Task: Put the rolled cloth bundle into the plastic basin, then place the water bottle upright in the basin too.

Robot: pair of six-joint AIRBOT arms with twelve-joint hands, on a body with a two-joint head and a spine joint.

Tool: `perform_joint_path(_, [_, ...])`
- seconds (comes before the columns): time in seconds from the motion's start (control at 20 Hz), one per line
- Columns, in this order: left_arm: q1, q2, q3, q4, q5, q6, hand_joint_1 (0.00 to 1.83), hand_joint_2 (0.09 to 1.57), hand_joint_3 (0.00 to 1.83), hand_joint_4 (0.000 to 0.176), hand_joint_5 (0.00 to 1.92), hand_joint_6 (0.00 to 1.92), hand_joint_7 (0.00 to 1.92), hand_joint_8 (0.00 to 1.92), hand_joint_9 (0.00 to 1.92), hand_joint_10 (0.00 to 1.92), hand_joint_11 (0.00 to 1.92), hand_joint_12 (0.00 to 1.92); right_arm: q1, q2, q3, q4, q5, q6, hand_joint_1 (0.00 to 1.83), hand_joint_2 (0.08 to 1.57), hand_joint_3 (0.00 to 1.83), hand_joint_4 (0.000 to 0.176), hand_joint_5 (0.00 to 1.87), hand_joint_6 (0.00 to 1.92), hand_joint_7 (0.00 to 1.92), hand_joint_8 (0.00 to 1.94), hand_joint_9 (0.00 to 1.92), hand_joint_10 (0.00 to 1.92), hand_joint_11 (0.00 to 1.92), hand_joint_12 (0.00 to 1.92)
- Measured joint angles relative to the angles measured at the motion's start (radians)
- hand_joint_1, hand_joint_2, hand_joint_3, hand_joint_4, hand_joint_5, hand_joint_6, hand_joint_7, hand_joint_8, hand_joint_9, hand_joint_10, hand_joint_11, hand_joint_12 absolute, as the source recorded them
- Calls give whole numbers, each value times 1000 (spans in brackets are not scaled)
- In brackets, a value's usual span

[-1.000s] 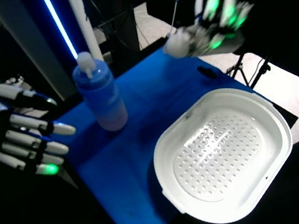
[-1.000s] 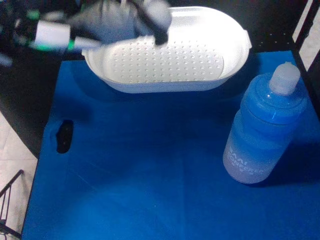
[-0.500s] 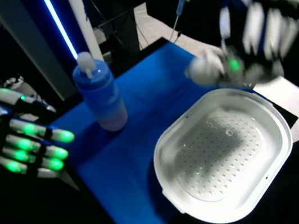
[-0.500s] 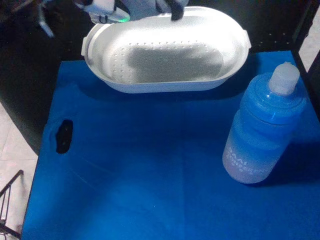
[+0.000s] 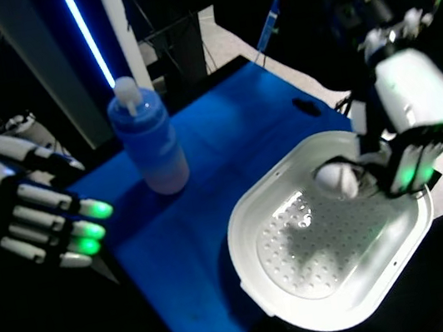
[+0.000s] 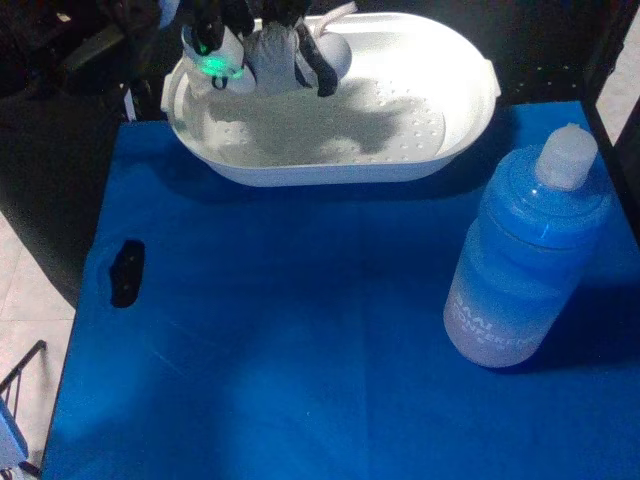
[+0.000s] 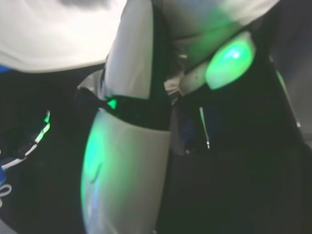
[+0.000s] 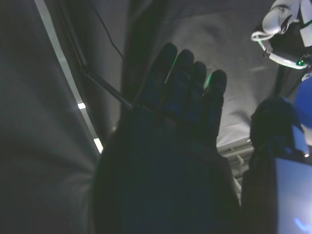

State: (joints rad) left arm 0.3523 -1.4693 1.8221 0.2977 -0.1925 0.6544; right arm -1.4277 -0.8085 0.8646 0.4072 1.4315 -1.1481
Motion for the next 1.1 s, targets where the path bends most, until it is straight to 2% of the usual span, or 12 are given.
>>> perform_joint_path(0.15, [7, -8, 11, -7, -4, 0, 1691, 1153, 2, 176, 904, 1921, 1116, 1921, 1288, 1921, 1408, 1921, 0, 0, 1, 1, -1, 0, 501, 1446, 0, 8, 295, 0, 313, 0, 331, 0, 57, 610])
perform_joint_path(0.3, [23, -29, 24, -4, -10, 0, 1714, 1132, 0, 176, 892, 1921, 1142, 1921, 1292, 1921, 1395, 1921, 0, 0, 5, -1, 0, 3, 502, 1453, 1, 0, 283, 0, 312, 0, 338, 1, 66, 611])
perform_joint_path(0.6, [52, -56, 40, 1, -42, -23, 1733, 1147, 1, 176, 816, 1921, 1060, 1921, 1216, 1921, 1319, 1921, 0, -6, 12, 0, 0, 7, 497, 1466, 0, 5, 270, 0, 304, 0, 326, 0, 31, 653])
perform_joint_path(0.65, [53, -58, 40, 0, -42, -24, 1719, 1142, 0, 176, 808, 1921, 1056, 1921, 1212, 1921, 1313, 1921, 0, -6, 12, 0, -1, 7, 504, 1467, 0, 0, 271, 0, 299, 0, 321, 0, 24, 654])
perform_joint_path(0.7, [56, -61, 40, 1, -45, -24, 1690, 1140, 0, 176, 789, 1921, 1047, 1921, 1198, 1921, 1301, 1921, 0, -6, 12, 0, -1, 8, 509, 1470, 1, 0, 272, 0, 294, 0, 322, 1, 24, 657])
perform_joint_path(0.8, [63, -62, 40, 2, -50, -24, 1347, 1170, 10, 171, 717, 1921, 867, 1921, 1035, 1921, 1171, 1921, 0, -6, 12, 0, 0, 10, 507, 1468, 0, 0, 274, 1, 297, 1, 322, 1, 26, 655])
perform_joint_path(0.85, [63, -62, 39, 3, -51, -26, 1094, 1187, 5, 80, 586, 1839, 625, 1913, 884, 1921, 1061, 1921, 0, -6, 12, 0, -1, 10, 510, 1470, 1, 0, 271, 0, 294, 0, 318, 0, 23, 654])
perform_joint_path(0.9, [64, -62, 38, 10, -50, -26, 913, 1228, 1, 163, 729, 1370, 472, 1291, 537, 1591, 582, 1840, 0, -6, 12, 0, -1, 11, 511, 1472, 1, 1, 269, 0, 299, 2, 321, 1, 29, 660])
perform_joint_path(0.95, [66, -61, 34, 19, -49, -26, 749, 1125, 0, 90, 573, 595, 471, 772, 457, 1033, 292, 1469, 0, -6, 12, 0, 0, 11, 512, 1472, 2, 0, 268, 0, 304, 4, 323, 2, 28, 661])
perform_joint_path(1.0, [70, -60, 26, 19, -42, -26, 635, 1033, 0, 127, 487, 50, 513, 100, 447, 217, 78, 977, 0, -6, 12, 0, -1, 11, 511, 1476, 3, 0, 257, 0, 300, 2, 323, 1, 28, 662])
perform_joint_path(1.05, [73, -54, 13, 21, -37, -28, 611, 982, 0, 154, 376, 1, 414, 4, 373, 36, 6, 804, 0, -6, 12, 0, -1, 12, 495, 1479, 3, 5, 256, 1, 301, 2, 322, 1, 29, 664])
perform_joint_path(1.1, [74, -41, -4, 23, -47, -36, 600, 969, 0, 168, 344, 0, 389, 0, 358, 18, 0, 798, 0, -6, 12, 0, -1, 15, 496, 1482, 4, 5, 256, 1, 301, 1, 321, 0, 30, 663])
